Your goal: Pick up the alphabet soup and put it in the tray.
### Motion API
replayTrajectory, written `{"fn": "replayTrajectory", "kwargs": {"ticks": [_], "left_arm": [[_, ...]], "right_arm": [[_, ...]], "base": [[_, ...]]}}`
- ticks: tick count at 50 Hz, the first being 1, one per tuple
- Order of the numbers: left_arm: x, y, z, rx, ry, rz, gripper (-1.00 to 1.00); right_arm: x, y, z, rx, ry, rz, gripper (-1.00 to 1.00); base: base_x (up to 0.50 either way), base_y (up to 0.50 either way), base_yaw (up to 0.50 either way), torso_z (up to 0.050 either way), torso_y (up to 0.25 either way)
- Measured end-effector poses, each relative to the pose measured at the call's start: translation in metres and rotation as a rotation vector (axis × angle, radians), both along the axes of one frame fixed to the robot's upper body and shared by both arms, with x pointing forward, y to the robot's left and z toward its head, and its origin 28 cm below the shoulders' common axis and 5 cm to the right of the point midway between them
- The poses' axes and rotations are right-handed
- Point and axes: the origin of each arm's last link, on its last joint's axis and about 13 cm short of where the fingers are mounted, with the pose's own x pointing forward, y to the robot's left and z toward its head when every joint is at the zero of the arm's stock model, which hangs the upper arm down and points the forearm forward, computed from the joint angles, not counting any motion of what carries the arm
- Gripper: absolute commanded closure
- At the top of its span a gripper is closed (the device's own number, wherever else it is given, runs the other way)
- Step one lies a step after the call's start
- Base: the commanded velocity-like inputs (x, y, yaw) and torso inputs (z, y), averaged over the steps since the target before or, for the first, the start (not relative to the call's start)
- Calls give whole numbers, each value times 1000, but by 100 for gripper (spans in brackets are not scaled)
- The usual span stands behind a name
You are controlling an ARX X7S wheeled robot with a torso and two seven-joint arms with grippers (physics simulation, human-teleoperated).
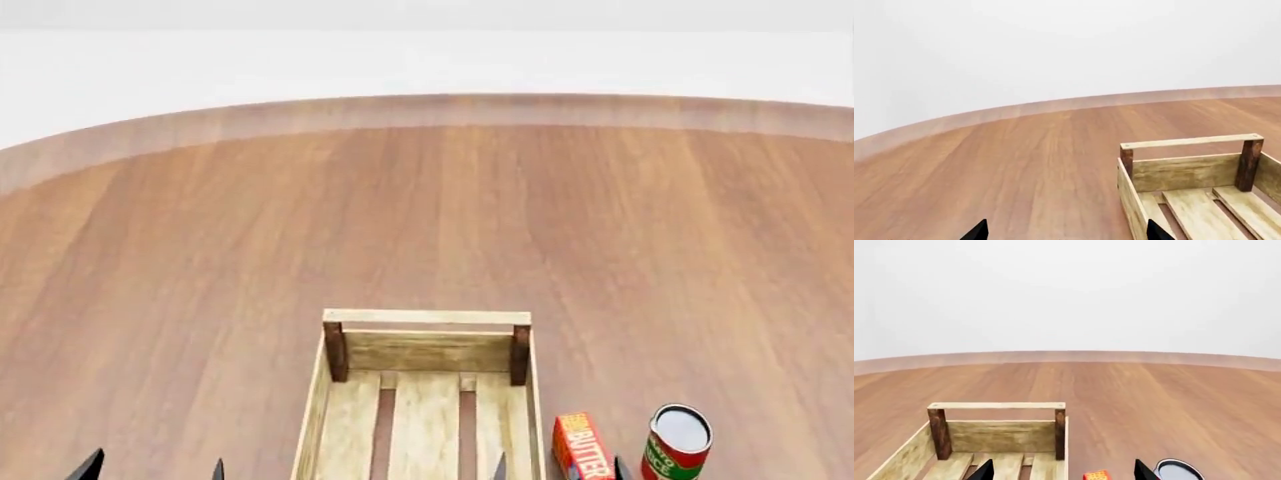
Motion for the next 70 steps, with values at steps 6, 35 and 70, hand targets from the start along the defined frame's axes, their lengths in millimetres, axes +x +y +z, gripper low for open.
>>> {"fn": "replayTrajectory", "kwargs": {"ticks": [6, 35, 70], "left_arm": [[0, 0, 0, -1, 2, 1, -100], [0, 0, -1, -3, 10, 10, -100], [-1, 0, -2, 0, 11, 15, -100]], "right_arm": [[-1, 0, 6, 36, 43, -56, -100], [-18, -19, 57, 125, 175, -633, -100], [-37, -51, 67, 281, 166, -1029, -100]], "base": [[0, 0, 0, 0, 0], [0, 0, 0, 0, 0], [0, 0, 0, 0, 0]]}}
